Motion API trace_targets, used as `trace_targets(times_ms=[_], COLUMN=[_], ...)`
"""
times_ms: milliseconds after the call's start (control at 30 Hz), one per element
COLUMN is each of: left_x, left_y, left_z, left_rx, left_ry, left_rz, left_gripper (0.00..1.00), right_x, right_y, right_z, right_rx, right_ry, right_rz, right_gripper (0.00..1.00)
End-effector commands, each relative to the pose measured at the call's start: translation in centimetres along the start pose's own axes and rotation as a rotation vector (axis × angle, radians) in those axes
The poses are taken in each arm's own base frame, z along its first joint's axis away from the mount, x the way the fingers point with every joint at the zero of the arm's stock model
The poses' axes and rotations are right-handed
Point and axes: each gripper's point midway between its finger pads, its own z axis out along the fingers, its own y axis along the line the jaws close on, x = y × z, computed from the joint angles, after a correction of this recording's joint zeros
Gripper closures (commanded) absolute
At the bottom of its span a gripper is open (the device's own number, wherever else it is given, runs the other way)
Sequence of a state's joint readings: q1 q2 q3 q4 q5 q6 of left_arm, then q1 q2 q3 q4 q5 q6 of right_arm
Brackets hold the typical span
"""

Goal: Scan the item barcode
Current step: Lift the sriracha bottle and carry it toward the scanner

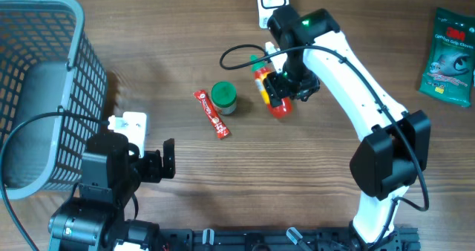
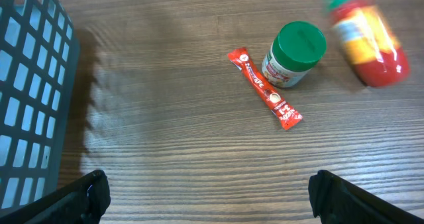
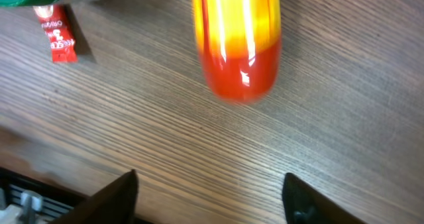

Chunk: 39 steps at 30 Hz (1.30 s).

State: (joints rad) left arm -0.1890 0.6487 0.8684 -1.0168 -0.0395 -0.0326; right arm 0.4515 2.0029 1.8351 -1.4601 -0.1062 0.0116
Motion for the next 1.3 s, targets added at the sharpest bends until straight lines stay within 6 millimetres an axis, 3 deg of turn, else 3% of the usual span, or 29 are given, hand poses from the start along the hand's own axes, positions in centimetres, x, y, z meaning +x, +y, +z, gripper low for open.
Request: trace_targets(times_ms=[0,167,233,333,467,533,767,1133,1267], left_x=[0.1,0.1,0.1,0.1,0.1,0.1,0.1,0.1,0.1], left_y=[-0.2,-0.2,-0.2,-0.2,-0.2,-0.2,-0.2,-0.2,-0.2], left_z=[0.0,0.0,0.0,0.0,0.0,0.0,0.0,0.0,0.0], left_rx=[0.009,0.009,0.009,0.009,0.009,0.009,0.009,0.009,0.009], left_ry=[-0.002,-0.002,-0.002,-0.002,-0.002,-0.002,-0.002,-0.002,-0.002], left_rz=[-0.006,-0.006,-0.005,-0.006,-0.005,-0.006,-0.006,-0.005,-0.006], left_gripper=[0.0,0.0,0.0,0.0,0.0,0.0,0.0,0.0,0.0], right_x=[-0.5,-1.7,-2.9,-5.3,-7.3,-7.7,-9.4,-9.0,-9.1], right_y=[0.0,-0.7,-1.6,-2.5,-0.9,-0.9,-1.3,1.5,1.3], right_z=[-0.8,-0.9,-1.2,-1.8,-1.7,-0.4,4.1,6.8,9.3], right_rx=[0.033,0.072,0.12,0.163,0.087,0.107,0.112,0.076,0.068], right_ry=[-0.036,-0.088,-0.146,-0.253,-0.32,-0.313,-0.379,-0.356,-0.312], right_rz=[-0.054,0.054,0.138,0.167,0.043,-0.082,-0.121,-0.264,-0.259], right_gripper=[0.21,0.1,0.0,0.0,0.0,0.01,0.0,0.0,0.0])
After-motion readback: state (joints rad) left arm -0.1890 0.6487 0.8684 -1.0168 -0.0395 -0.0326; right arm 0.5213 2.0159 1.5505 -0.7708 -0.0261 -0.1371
